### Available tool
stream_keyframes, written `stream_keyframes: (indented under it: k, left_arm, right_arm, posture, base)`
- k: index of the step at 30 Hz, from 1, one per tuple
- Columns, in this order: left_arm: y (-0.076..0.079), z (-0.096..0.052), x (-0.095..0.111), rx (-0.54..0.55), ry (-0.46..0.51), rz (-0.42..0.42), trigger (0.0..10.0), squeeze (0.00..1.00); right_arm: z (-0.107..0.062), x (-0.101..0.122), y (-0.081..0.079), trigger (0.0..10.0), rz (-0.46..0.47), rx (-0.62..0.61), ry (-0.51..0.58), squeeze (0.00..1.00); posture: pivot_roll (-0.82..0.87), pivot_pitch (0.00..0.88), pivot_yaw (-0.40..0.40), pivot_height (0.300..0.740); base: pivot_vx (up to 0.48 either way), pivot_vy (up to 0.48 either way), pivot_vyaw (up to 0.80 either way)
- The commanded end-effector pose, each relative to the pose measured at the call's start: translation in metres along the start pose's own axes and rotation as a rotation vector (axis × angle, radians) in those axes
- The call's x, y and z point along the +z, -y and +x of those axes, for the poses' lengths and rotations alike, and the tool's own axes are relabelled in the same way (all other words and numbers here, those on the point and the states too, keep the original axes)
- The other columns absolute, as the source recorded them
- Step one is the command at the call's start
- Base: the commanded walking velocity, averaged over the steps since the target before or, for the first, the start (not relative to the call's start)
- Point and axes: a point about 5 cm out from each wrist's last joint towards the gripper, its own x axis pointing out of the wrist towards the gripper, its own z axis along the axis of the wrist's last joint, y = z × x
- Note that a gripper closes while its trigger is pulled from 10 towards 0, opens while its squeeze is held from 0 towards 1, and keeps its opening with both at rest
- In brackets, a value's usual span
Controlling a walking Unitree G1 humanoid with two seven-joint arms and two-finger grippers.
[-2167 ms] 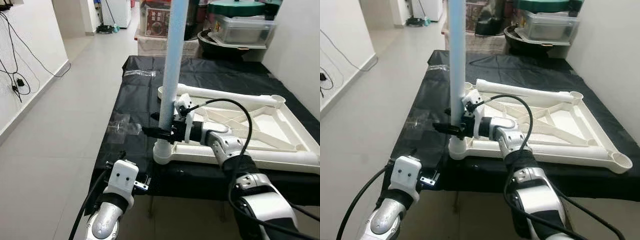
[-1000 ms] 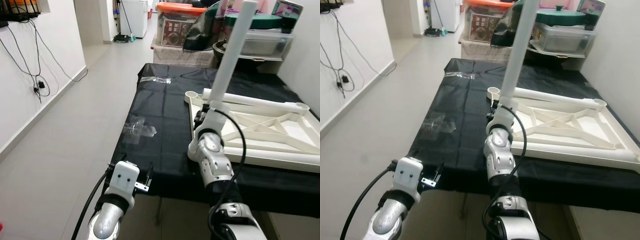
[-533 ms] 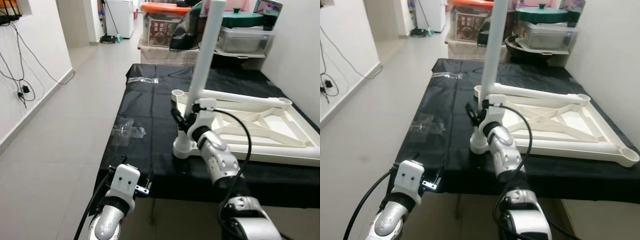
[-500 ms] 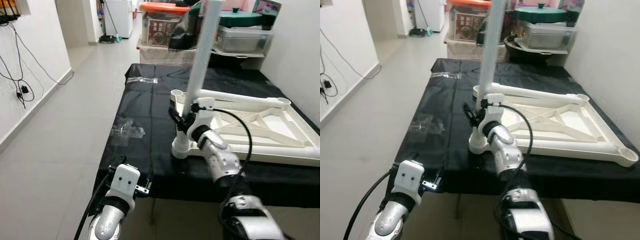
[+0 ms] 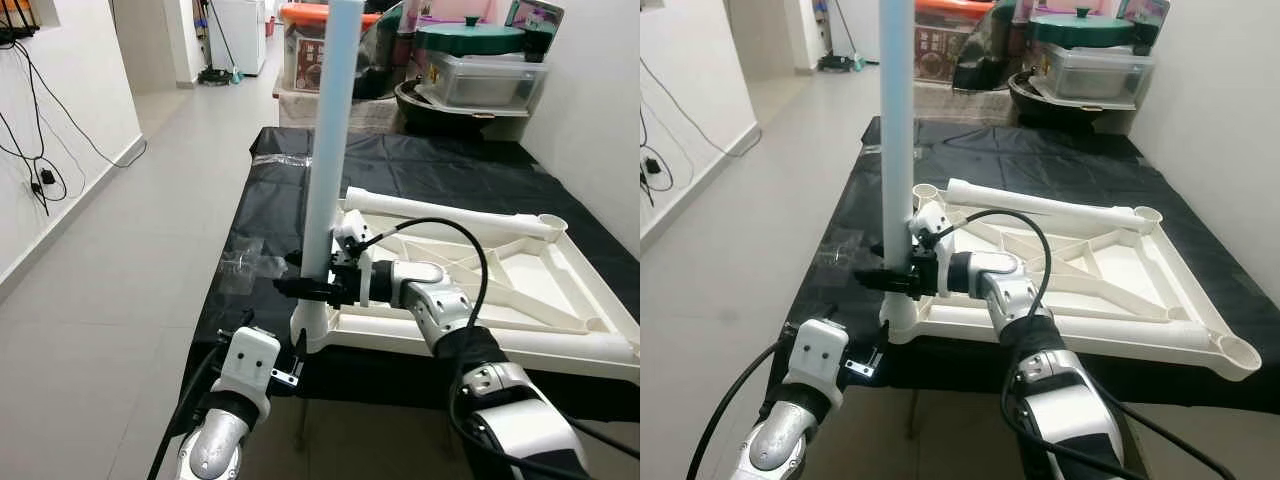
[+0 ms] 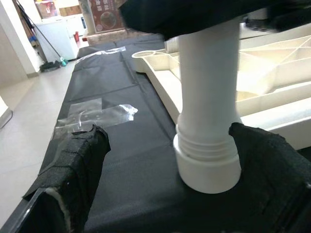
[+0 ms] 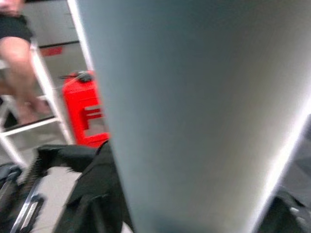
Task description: Building children table
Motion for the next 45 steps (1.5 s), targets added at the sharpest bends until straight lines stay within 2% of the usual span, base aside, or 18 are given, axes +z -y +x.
stream_keyframes:
  k: [1,5,8,10,11,12,13,15,18,24,25,26,27,28,35,36,41,45]
  left_arm:
    - [0.004,0.000,-0.002,-0.010,-0.001,0.002,10.0,0.00]
    - [0.004,0.000,-0.002,-0.009,0.000,0.001,10.0,0.00]
    - [0.004,0.001,-0.002,-0.008,0.000,-0.002,10.0,0.00]
    - [0.004,0.001,-0.002,-0.009,0.001,-0.004,10.0,0.00]
    - [0.004,0.001,-0.002,-0.009,0.001,-0.004,10.0,0.00]
    - [0.004,0.001,-0.002,-0.009,0.000,-0.004,10.0,0.00]
    - [0.004,0.001,-0.002,-0.009,0.000,-0.004,10.0,0.00]
    - [0.003,0.002,-0.003,-0.011,-0.002,-0.005,10.0,0.00]
    - [0.003,0.003,-0.003,-0.012,-0.003,-0.001,10.0,0.00]
    - [0.003,0.003,-0.003,-0.010,0.000,0.001,10.0,0.00]
    - [0.003,0.003,-0.003,-0.009,0.000,0.001,10.0,0.00]
    - [0.003,0.003,-0.003,-0.009,0.000,0.001,10.0,0.00]
    - [0.003,0.003,-0.003,-0.009,0.001,0.000,10.0,0.00]
    - [0.003,0.003,-0.003,-0.008,0.002,-0.001,10.0,0.00]
    - [0.004,0.004,-0.002,-0.011,0.009,-0.001,10.0,0.00]
    - [0.005,0.003,0.000,-0.026,0.018,-0.015,10.0,0.00]
    - [0.013,-0.004,0.005,-0.060,0.038,-0.040,10.0,0.00]
    - [0.013,-0.004,0.005,-0.051,0.039,-0.051,10.0,0.00]
  right_arm:
    - [0.006,0.003,-0.001,0.0,-0.007,-0.013,0.008,0.00]
    - [0.005,0.004,0.002,0.0,-0.008,-0.078,0.038,0.00]
    - [-0.002,0.001,0.011,0.0,0.034,-0.356,0.117,0.00]
    - [-0.014,-0.007,0.022,0.0,0.093,-0.714,0.144,0.00]
    - [-0.014,-0.007,0.022,0.0,0.093,-0.714,0.144,0.00]
    - [-0.025,-0.013,0.025,0.0,0.109,-0.953,0.144,0.00]
    - [-0.025,-0.013,0.025,0.0,0.109,-0.953,0.144,0.00]
    - [-0.044,-0.020,0.019,0.0,0.130,-1.301,0.144,0.00]
    - [-0.041,-0.025,0.005,0.0,0.185,-1.432,0.156,0.00]
    - [-0.017,-0.028,-0.005,0.0,0.236,-1.410,0.155,0.00]
    - [-0.010,-0.027,-0.007,6.3,0.228,-1.360,0.160,0.00]
    - [-0.010,-0.027,-0.007,6.3,0.228,-1.360,0.160,0.00]
    - [-0.004,-0.026,-0.008,10.0,0.224,-1.305,0.170,0.00]
    - [0.003,-0.028,-0.010,10.0,0.225,-1.210,0.180,1.00]
    - [0.005,-0.026,-0.011,10.0,0.202,-1.078,0.202,1.00]
    - [0.005,-0.023,-0.007,10.0,0.222,-0.966,0.219,0.00]
    - [-0.004,-0.019,0.007,10.0,0.115,-0.558,0.100,0.00]
    - [-0.008,-0.021,0.008,10.0,0.082,-0.426,0.026,0.00]
  posture:
    - [0.06,0.000,-0.096,0.740]
    - [0.06,0.000,-0.095,0.740]
    - [0.05,0.000,-0.091,0.740]
    - [0.04,0.000,-0.088,0.740]
    - [0.04,0.000,-0.088,0.740]
    - [0.04,0.000,-0.081,0.740]
    - [0.04,0.000,-0.081,0.740]
    - [0.04,0.000,-0.082,0.740]
    - [0.04,0.000,-0.084,0.740]
    - [0.04,0.000,-0.085,0.740]
    - [0.04,0.000,-0.085,0.740]
    - [0.04,0.000,-0.085,0.740]
    - [0.04,0.000,-0.087,0.740]
    - [0.04,0.000,-0.086,0.740]
    - [0.04,0.000,-0.088,0.740]
    - [0.04,0.000,-0.087,0.740]
    - [0.04,0.000,-0.085,0.740]
    - [0.04,0.000,-0.088,0.740]
  base:
    - [0.000,0.000,0.00]
    - [0.000,0.000,0.00]
    - [0.000,0.000,0.00]
    - [0.000,0.000,0.00]
    - [0.000,0.000,0.00]
    - [0.000,0.000,0.00]
    - [0.000,0.000,0.00]
    - [0.000,0.000,0.00]
    - [0.000,0.000,0.00]
    - [0.000,0.000,0.00]
    - [0.000,0.000,0.00]
    - [0.000,0.000,0.00]
    - [0.000,0.000,0.00]
    - [0.000,0.000,0.00]
    - [0.000,0.000,0.00]
    - [0.000,0.000,0.00]
    - [0.000,0.000,0.00]
    - [0.000,0.000,0.00]
